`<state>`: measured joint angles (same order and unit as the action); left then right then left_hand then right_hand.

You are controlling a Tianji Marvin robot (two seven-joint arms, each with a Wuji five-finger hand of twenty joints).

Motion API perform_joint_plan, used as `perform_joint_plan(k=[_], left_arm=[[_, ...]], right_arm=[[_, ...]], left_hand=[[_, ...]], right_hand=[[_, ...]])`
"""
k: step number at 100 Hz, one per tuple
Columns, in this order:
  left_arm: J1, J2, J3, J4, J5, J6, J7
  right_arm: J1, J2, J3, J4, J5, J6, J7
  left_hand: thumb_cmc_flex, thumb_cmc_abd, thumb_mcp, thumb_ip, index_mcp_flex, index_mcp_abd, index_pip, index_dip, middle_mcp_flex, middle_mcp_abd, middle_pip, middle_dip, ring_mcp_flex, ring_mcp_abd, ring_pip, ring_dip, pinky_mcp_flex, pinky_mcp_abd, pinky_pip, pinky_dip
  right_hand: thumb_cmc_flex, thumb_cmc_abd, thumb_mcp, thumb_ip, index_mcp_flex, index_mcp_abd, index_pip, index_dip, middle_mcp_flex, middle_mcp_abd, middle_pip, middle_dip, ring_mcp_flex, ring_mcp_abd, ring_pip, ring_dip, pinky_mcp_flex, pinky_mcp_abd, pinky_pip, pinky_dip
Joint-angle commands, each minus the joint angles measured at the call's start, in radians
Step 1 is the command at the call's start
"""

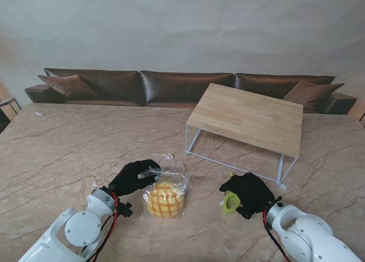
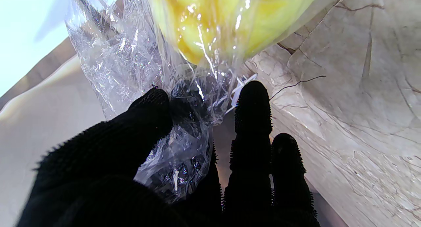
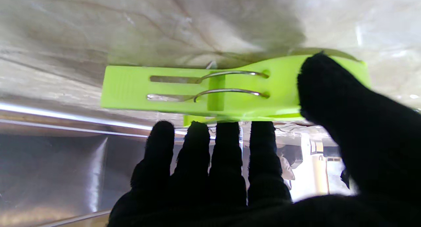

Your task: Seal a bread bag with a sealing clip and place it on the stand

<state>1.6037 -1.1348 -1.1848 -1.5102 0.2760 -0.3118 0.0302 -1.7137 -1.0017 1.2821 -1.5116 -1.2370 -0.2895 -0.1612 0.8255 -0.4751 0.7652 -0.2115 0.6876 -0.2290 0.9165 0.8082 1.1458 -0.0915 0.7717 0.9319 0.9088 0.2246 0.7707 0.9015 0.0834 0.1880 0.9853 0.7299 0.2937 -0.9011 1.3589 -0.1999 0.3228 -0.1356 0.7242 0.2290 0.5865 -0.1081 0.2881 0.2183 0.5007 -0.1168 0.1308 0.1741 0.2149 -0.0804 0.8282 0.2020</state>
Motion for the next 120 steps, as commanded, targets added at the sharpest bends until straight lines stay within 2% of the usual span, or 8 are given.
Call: perform_joint_plan(k=[1, 23, 44, 55, 67, 83, 102, 120], left_arm=[[0.009, -0.002, -0.001, 0.001, -0.007, 0.001, -0.006], [0.01, -0.001, -0.004, 0.004, -0.011, -0.003, -0.011], [0.013, -0.001, -0.011, 0.006, -0.012, -0.006, -0.013], [0.014, -0.001, -0.013, 0.007, -0.014, -0.009, -0.013], [0.015, 0.0, -0.015, 0.008, -0.013, -0.011, -0.014], [0.016, 0.0, -0.018, 0.007, -0.012, -0.012, -0.016], [0.014, 0.0, -0.016, 0.011, -0.015, -0.014, -0.016], [0.015, -0.001, -0.015, 0.013, -0.016, -0.017, -0.012]], right_arm=[[-0.002, -0.002, -0.026, 0.039, -0.025, 0.017, 0.0], [0.044, 0.001, -0.112, 0.062, -0.064, 0.093, -0.066], [0.065, -0.003, -0.179, 0.06, -0.082, 0.188, -0.122], [0.071, -0.011, -0.21, 0.05, -0.072, 0.253, -0.136], [0.065, -0.025, -0.223, 0.033, -0.041, 0.311, -0.153], [0.023, -0.037, -0.185, -0.024, -0.006, 0.302, -0.149], [-0.037, -0.048, -0.132, -0.088, 0.024, 0.287, -0.154], [-0.092, -0.047, -0.081, -0.134, 0.001, 0.284, -0.151]], left_hand=[[0.048, 0.053, -0.011, 0.001, 0.021, -0.093, 0.088, 0.039, 0.015, -0.096, 0.009, 0.021, 0.012, -0.008, -0.008, 0.006, -0.006, 0.003, 0.016, 0.02], [0.051, 0.057, -0.021, 0.001, 0.017, -0.094, 0.087, 0.038, 0.011, -0.097, 0.009, 0.021, 0.009, -0.01, -0.009, 0.006, -0.008, 0.005, 0.015, 0.021], [0.055, 0.058, -0.025, 0.002, 0.019, -0.095, 0.088, 0.037, 0.011, -0.098, 0.008, 0.02, 0.011, -0.011, -0.01, 0.006, -0.007, 0.006, 0.015, 0.022], [0.056, 0.057, -0.026, 0.003, 0.017, -0.093, 0.087, 0.036, 0.011, -0.096, 0.009, 0.02, 0.009, -0.009, -0.011, 0.006, -0.007, 0.011, 0.015, 0.023], [0.057, 0.058, -0.028, 0.003, 0.017, -0.093, 0.088, 0.037, 0.011, -0.098, 0.009, 0.02, 0.009, -0.009, -0.012, 0.006, -0.007, 0.012, 0.014, 0.023], [0.057, 0.057, -0.028, 0.004, 0.019, -0.094, 0.089, 0.037, 0.012, -0.097, 0.009, 0.02, 0.011, -0.01, -0.011, 0.006, -0.001, 0.012, 0.02, 0.027], [0.056, 0.057, -0.028, 0.004, 0.019, -0.093, 0.089, 0.037, 0.012, -0.096, 0.009, 0.02, 0.011, -0.009, -0.012, 0.007, 0.0, 0.012, 0.024, 0.03], [0.056, 0.057, -0.027, 0.004, 0.02, -0.095, 0.089, 0.037, 0.012, -0.096, 0.008, 0.02, 0.011, -0.01, -0.013, 0.007, -0.002, 0.012, 0.023, 0.031]], right_hand=[[0.029, 0.013, 0.005, 0.009, 0.017, 0.008, 0.002, 0.023, 0.122, 0.063, 0.044, 0.001, 0.128, 0.007, 0.109, 0.027, -0.007, 0.031, 0.105, 0.088], [-0.028, -0.036, -0.017, -0.011, 0.136, -0.051, 0.028, 0.052, 0.247, 0.026, 0.227, 0.078, 0.321, 0.08, 0.314, 0.26, 0.091, 0.13, 0.312, 0.534], [-0.079, -0.056, -0.051, -0.021, 0.195, -0.054, 0.024, 0.058, 0.32, 0.018, 0.364, 0.127, 0.528, 0.092, 0.54, 0.46, 0.387, 0.157, 0.559, 0.671], [-0.124, -0.036, -0.082, -0.023, 0.18, -0.028, 0.004, 0.05, 0.315, 0.035, 0.376, 0.129, 0.598, 0.095, 0.639, 0.498, 0.507, 0.136, 0.693, 0.643], [-0.178, 0.01, -0.124, -0.022, 0.157, -0.008, -0.015, 0.04, 0.278, 0.051, 0.36, 0.124, 0.553, 0.121, 0.617, 0.476, 0.467, 0.141, 0.692, 0.597], [-0.206, 0.055, -0.155, -0.015, 0.114, 0.004, -0.033, 0.027, 0.193, 0.055, 0.339, 0.121, 0.255, 0.153, 0.323, 0.352, 0.083, 0.193, 0.268, 0.472], [-0.191, 0.103, -0.207, -0.005, 0.086, 0.015, -0.041, 0.018, 0.109, 0.071, 0.284, 0.1, 0.13, 0.131, 0.247, 0.268, -0.042, 0.151, 0.058, 0.384], [-0.198, 0.043, -0.163, -0.017, 0.091, 0.024, -0.035, 0.017, 0.091, 0.072, 0.184, 0.062, 0.114, 0.063, 0.148, 0.078, -0.041, 0.025, -0.022, 0.048]])
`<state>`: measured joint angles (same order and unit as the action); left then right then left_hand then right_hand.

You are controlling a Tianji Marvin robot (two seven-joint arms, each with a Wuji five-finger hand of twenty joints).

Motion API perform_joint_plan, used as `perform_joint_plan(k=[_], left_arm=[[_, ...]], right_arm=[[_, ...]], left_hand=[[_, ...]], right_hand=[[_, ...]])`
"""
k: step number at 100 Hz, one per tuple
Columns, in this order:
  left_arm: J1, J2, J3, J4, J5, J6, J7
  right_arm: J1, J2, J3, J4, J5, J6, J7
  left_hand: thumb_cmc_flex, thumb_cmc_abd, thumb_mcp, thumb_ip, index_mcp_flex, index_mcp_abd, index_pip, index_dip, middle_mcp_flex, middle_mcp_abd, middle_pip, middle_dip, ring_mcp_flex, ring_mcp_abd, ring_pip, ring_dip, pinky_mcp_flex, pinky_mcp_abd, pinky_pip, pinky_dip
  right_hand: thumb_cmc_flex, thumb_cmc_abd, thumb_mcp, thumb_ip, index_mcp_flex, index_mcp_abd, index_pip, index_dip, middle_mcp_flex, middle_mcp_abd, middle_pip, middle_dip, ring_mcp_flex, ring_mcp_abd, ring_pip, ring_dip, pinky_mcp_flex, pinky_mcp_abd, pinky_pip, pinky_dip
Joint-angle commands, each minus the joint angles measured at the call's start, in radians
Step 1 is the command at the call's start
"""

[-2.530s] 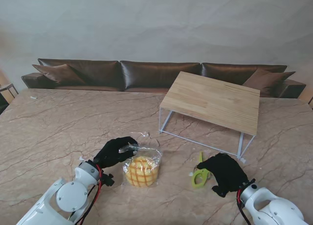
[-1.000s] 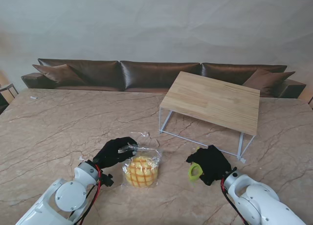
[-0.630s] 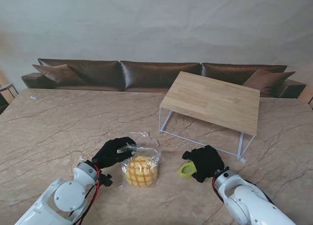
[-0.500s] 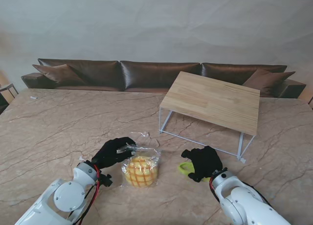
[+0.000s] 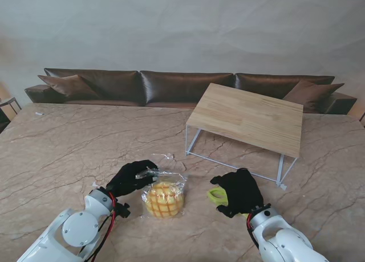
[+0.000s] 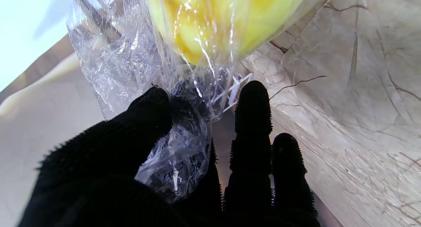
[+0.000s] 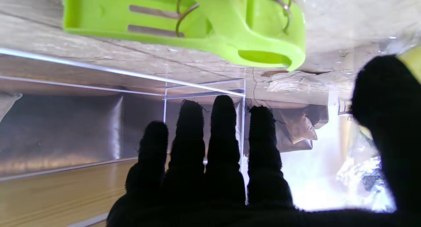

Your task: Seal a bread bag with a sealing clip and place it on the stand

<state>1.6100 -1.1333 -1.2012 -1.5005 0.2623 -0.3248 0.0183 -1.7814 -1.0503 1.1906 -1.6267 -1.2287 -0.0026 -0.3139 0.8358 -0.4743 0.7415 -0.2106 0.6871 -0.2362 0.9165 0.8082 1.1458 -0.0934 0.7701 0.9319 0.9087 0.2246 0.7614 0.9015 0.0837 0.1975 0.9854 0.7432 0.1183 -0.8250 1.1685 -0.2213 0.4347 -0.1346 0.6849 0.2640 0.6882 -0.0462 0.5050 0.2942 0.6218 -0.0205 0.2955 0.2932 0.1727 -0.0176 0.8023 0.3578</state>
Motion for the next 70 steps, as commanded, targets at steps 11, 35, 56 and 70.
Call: perform_joint_plan(k=[11, 35, 56, 70], left_arm=[[0.009, -0.003, 0.0, 0.005, -0.001, -0.007, 0.004], [0.007, -0.004, 0.001, 0.006, -0.006, -0.01, 0.005], [0.006, -0.004, 0.004, 0.008, -0.007, -0.011, 0.005], [0.007, -0.004, 0.004, 0.007, -0.007, -0.011, 0.004]], right_arm=[[-0.063, 0.004, 0.045, -0.039, -0.019, -0.01, 0.023], [-0.105, 0.01, 0.066, -0.037, -0.043, -0.009, 0.05], [-0.097, 0.011, 0.049, 0.001, -0.035, 0.011, 0.04], [-0.08, 0.009, 0.037, 0.028, -0.025, 0.022, 0.013]], left_hand=[[0.046, 0.056, -0.004, 0.003, 0.02, -0.087, 0.088, 0.036, 0.013, -0.094, 0.01, 0.02, 0.011, -0.009, -0.003, 0.007, -0.001, 0.003, 0.023, 0.018], [0.045, 0.056, -0.003, 0.003, 0.02, -0.087, 0.087, 0.037, 0.012, -0.093, 0.009, 0.02, 0.01, -0.007, -0.003, 0.007, -0.003, 0.002, 0.021, 0.018], [0.045, 0.056, -0.003, 0.003, 0.021, -0.087, 0.087, 0.038, 0.012, -0.094, 0.008, 0.021, 0.01, -0.009, -0.004, 0.007, -0.002, 0.002, 0.022, 0.019], [0.043, 0.056, -0.001, 0.004, 0.022, -0.091, 0.087, 0.039, 0.014, -0.094, 0.008, 0.021, 0.011, -0.009, -0.004, 0.007, -0.003, 0.003, 0.021, 0.019]], right_hand=[[-0.009, -0.061, 0.046, 0.004, -0.015, 0.033, 0.001, -0.019, -0.003, 0.015, -0.078, -0.035, -0.013, -0.052, -0.032, -0.072, 0.021, -0.074, -0.058, -0.18], [0.003, -0.071, 0.045, 0.007, -0.051, 0.057, -0.023, -0.031, -0.059, 0.024, -0.116, -0.048, -0.068, -0.061, -0.048, -0.084, 0.027, -0.085, -0.151, -0.244], [0.015, -0.074, 0.054, 0.009, -0.075, 0.067, -0.035, -0.037, -0.08, 0.029, -0.123, -0.051, -0.083, -0.059, -0.052, -0.086, 0.024, -0.085, -0.17, -0.257], [0.035, -0.084, 0.073, 0.009, -0.137, 0.096, -0.045, -0.046, -0.131, 0.053, -0.098, -0.038, -0.096, -0.046, -0.045, -0.083, 0.023, -0.075, -0.164, -0.259]])
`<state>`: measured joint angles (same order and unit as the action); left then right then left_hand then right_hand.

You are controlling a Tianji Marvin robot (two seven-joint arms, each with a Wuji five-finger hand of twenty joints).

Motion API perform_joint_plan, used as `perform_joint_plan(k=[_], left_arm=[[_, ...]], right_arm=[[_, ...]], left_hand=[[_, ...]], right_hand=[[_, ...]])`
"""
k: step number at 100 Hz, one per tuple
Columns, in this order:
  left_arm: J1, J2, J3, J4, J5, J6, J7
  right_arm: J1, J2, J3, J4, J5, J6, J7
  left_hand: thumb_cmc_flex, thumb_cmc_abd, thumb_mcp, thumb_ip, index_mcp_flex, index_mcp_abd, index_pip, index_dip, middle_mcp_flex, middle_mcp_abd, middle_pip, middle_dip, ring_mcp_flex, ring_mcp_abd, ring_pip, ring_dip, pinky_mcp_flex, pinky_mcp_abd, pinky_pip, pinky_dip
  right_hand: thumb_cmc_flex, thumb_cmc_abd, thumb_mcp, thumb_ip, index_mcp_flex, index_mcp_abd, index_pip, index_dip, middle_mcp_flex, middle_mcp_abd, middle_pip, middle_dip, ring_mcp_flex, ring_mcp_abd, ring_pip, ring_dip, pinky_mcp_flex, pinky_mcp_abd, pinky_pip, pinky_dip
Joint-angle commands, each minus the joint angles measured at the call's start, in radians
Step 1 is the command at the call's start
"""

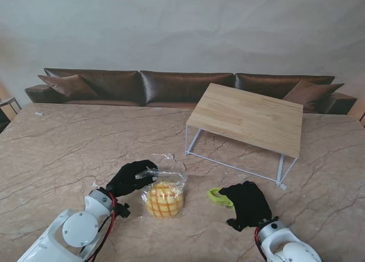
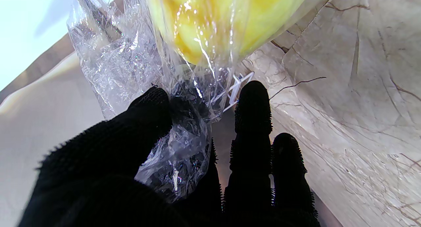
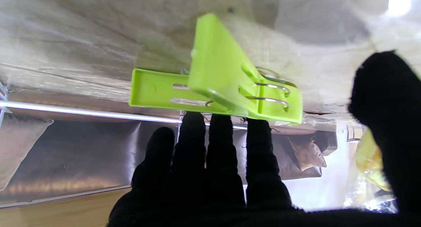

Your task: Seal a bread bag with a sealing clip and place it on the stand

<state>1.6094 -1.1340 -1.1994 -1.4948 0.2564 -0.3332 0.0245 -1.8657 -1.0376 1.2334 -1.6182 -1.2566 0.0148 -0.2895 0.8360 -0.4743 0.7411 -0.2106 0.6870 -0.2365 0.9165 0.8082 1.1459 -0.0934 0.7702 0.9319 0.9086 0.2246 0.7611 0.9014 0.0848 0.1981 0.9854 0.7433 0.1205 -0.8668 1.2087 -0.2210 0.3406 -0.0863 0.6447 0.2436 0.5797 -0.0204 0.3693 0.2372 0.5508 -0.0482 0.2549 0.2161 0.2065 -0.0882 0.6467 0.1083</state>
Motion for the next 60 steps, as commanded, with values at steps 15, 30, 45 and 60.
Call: perform_joint_plan(k=[15, 30, 45, 60], left_arm=[[0.008, -0.003, 0.002, 0.002, -0.002, -0.002, -0.002], [0.008, -0.002, 0.002, 0.003, -0.004, -0.003, -0.006], [0.008, -0.003, 0.002, 0.003, -0.005, -0.002, -0.005], [0.008, -0.003, 0.002, 0.005, -0.006, -0.006, -0.004]], right_arm=[[0.023, -0.005, -0.023, 0.048, 0.006, 0.006, -0.064], [0.027, -0.005, -0.028, 0.06, -0.004, 0.008, -0.102], [0.026, -0.004, -0.029, 0.054, -0.008, 0.027, -0.075], [0.04, -0.005, -0.041, 0.068, 0.005, 0.034, -0.067]], left_hand=[[0.042, 0.056, 0.001, 0.004, 0.025, -0.091, 0.087, 0.04, 0.013, -0.094, 0.008, 0.022, 0.009, -0.008, -0.005, 0.007, -0.006, 0.002, 0.02, 0.019], [0.04, 0.057, 0.002, 0.005, 0.025, -0.092, 0.085, 0.042, 0.012, -0.092, 0.006, 0.023, 0.008, -0.008, -0.006, 0.007, -0.005, 0.003, 0.018, 0.019], [0.04, 0.055, 0.004, 0.006, 0.028, -0.093, 0.084, 0.043, 0.016, -0.09, 0.005, 0.024, 0.009, -0.005, -0.006, 0.007, -0.006, 0.004, 0.018, 0.019], [0.038, 0.055, 0.004, 0.005, 0.029, -0.096, 0.083, 0.046, 0.015, -0.093, 0.003, 0.026, 0.006, -0.008, -0.009, 0.006, -0.007, 0.004, 0.017, 0.019]], right_hand=[[0.055, -0.051, 0.053, 0.007, -0.123, 0.029, 0.0, -0.036, -0.033, 0.019, 0.08, 0.034, 0.0, -0.015, 0.005, -0.003, 0.007, 0.008, 0.024, 0.001], [0.053, -0.046, 0.047, 0.006, -0.142, -0.002, 0.022, -0.033, -0.043, 0.001, 0.076, 0.031, -0.011, -0.03, -0.004, -0.007, -0.012, 0.001, 0.031, 0.005], [0.053, -0.039, 0.049, 0.008, -0.11, 0.052, 0.028, -0.036, -0.035, 0.019, 0.073, 0.029, -0.008, -0.016, -0.004, -0.007, -0.016, 0.008, 0.048, 0.013], [0.099, -0.047, 0.069, 0.012, -0.105, 0.094, 0.015, -0.045, -0.029, 0.041, 0.079, 0.031, 0.009, -0.003, 0.001, -0.006, 0.004, 0.018, 0.059, 0.017]])
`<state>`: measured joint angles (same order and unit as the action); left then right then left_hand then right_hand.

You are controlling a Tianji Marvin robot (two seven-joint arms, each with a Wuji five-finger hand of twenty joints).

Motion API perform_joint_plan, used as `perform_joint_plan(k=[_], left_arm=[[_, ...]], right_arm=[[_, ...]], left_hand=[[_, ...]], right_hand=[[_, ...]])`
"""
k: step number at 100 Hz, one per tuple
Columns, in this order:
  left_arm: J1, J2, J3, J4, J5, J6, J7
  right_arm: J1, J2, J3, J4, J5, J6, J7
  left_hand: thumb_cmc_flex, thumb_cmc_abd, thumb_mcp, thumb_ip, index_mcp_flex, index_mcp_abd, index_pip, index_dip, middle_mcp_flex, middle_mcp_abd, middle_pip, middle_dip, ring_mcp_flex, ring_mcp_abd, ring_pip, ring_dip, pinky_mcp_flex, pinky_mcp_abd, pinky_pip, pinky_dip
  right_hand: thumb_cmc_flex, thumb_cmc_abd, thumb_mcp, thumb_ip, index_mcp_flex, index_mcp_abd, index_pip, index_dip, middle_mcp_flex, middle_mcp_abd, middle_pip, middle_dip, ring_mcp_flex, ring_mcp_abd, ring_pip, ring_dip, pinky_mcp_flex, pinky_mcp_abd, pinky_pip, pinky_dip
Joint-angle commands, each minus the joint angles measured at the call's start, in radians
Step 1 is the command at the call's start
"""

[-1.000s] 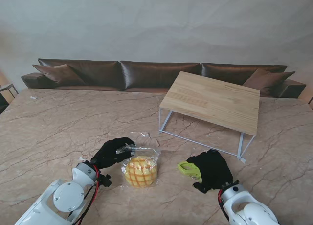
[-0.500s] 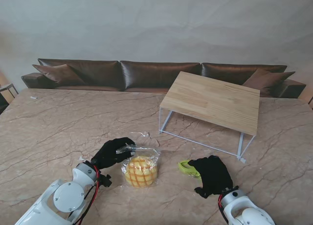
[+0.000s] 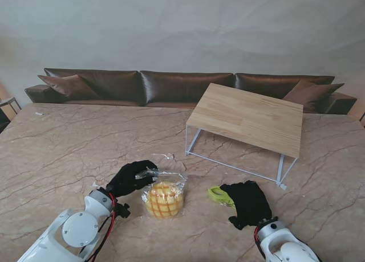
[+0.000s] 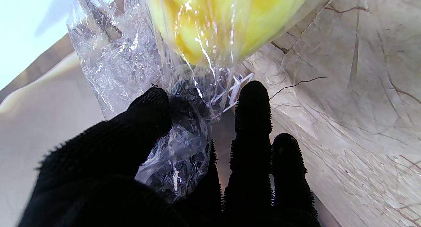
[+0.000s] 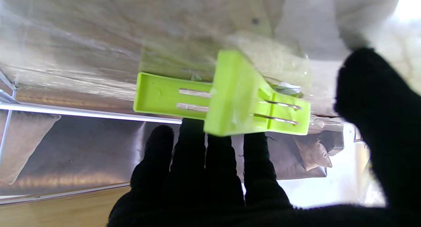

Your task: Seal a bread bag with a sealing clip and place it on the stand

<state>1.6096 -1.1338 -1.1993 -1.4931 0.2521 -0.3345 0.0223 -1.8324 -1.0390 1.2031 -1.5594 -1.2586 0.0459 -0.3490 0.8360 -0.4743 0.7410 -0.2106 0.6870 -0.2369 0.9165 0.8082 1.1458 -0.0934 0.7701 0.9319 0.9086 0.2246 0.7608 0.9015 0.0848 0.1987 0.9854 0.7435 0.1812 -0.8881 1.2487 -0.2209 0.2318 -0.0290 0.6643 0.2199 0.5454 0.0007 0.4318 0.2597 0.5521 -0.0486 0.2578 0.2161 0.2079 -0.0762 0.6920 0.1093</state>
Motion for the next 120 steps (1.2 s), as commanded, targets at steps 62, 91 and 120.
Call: perform_joint_plan(k=[62, 91, 120], left_arm=[[0.008, -0.002, 0.003, 0.008, -0.005, -0.012, -0.01], [0.008, -0.002, -0.001, 0.009, 0.0, -0.015, -0.005], [0.004, -0.004, 0.002, 0.021, -0.005, -0.028, 0.002]], right_arm=[[0.102, -0.012, -0.08, 0.093, 0.059, 0.052, -0.023], [0.129, -0.021, -0.091, 0.09, 0.111, 0.086, 0.041], [0.146, -0.021, -0.091, 0.077, 0.153, 0.102, 0.135]], left_hand=[[0.039, 0.059, 0.0, 0.006, 0.027, -0.099, 0.076, 0.052, 0.011, -0.095, -0.003, 0.033, -0.002, -0.012, -0.019, 0.004, -0.022, 0.004, -0.006, 0.011], [0.04, 0.058, 0.0, 0.006, 0.031, -0.097, 0.074, 0.052, 0.013, -0.095, -0.008, 0.034, -0.001, -0.014, -0.023, 0.002, -0.024, 0.008, -0.02, 0.005], [0.039, 0.057, 0.0, 0.004, 0.03, -0.099, 0.074, 0.052, 0.014, -0.095, -0.01, 0.035, 0.0, -0.014, -0.023, 0.002, -0.02, 0.009, -0.02, 0.006]], right_hand=[[0.246, 0.044, 0.096, 0.053, -0.03, 0.063, 0.034, -0.012, 0.193, -0.055, 0.236, 0.1, 0.368, 0.027, 0.111, 0.151, 0.233, 0.123, 0.324, 0.157], [0.286, -0.031, 0.105, -0.103, 0.17, 0.079, 0.033, 0.001, 0.335, -0.103, 0.492, 0.214, 0.445, 0.046, 0.344, 0.427, 0.261, 0.213, 0.397, 0.323], [0.262, -0.044, 0.041, -0.14, 0.556, -0.249, 0.225, -0.051, 0.488, -0.136, 0.544, 0.549, 0.483, 0.053, 0.518, 0.601, 0.258, 0.244, 0.429, 0.427]])
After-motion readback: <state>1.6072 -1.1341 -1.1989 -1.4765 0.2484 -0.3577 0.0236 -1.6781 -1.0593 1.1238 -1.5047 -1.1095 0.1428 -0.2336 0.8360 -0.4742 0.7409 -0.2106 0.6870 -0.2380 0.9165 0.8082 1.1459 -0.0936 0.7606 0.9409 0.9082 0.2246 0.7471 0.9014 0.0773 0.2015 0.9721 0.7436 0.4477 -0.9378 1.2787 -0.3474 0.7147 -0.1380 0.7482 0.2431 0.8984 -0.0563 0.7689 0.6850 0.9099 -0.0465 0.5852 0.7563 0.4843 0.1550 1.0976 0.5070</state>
